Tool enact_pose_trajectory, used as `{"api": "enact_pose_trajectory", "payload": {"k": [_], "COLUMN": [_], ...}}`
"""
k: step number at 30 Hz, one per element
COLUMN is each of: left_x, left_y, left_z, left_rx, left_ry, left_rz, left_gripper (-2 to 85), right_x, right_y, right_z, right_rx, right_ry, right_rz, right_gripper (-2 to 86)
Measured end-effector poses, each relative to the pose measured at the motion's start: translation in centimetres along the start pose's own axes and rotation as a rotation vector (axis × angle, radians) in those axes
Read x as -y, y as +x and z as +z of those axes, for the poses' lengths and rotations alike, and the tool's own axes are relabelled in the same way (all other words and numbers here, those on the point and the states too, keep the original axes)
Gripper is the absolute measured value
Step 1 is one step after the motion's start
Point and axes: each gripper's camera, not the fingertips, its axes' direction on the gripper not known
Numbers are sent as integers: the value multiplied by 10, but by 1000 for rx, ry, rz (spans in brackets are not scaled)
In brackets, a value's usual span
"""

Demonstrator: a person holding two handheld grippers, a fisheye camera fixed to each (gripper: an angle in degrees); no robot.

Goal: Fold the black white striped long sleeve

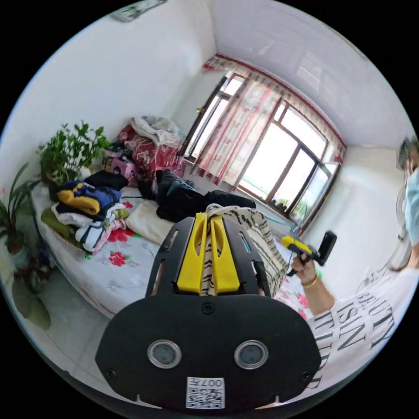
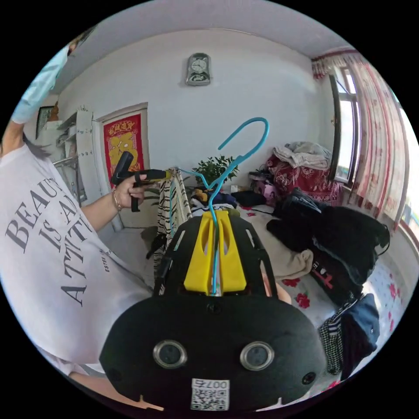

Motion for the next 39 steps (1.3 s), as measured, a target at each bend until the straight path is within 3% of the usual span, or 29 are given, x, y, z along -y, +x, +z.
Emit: {"api": "enact_pose_trajectory", "payload": {"k": [3,5,8,12,14,19,21,24,29,34,36,39], "left_x": [15,21,39,58,61,66,70,73,72,70,70,76], "left_y": [-48,-86,-123,-140,-155,-198,-217,-236,-260,-278,-287,-296], "left_z": [27,43,84,152,177,212,223,234,251,270,283,299], "left_rx": [57,96,-2,-43,-62,-93,-80,-59,-36,-48,-45,-41], "left_ry": [-18,-21,-106,-284,-343,-391,-413,-443,-470,-520,-548,-576], "left_rz": [-117,-203,-182,-22,-6,-15,-9,23,49,88,113,163], "left_gripper": [-10,-10,-10,-10,-10,-10,-9,-9,-9,-9,-9,-9], "right_x": [-32,-69,-124,-191,-256,-345,-349,-312,-232,-221,-224,-203], "right_y": [48,100,145,186,206,192,178,170,166,160,158,164], "right_z": [-16,-44,-94,-160,-194,-203,-193,-132,63,198,215,160], "right_rx": [25,43,-150,-564,-733,-943,-890,-686,-272,-91,-70,-165], "right_ry": [113,290,454,366,252,-79,-23,-5,-258,-576,-679,-555], "right_rz": [170,429,713,1040,1280,1604,1599,1388,1028,953,961,976], "right_gripper": [-3,-4,-3,10,79,83,84,87,96,64,30,10]}}
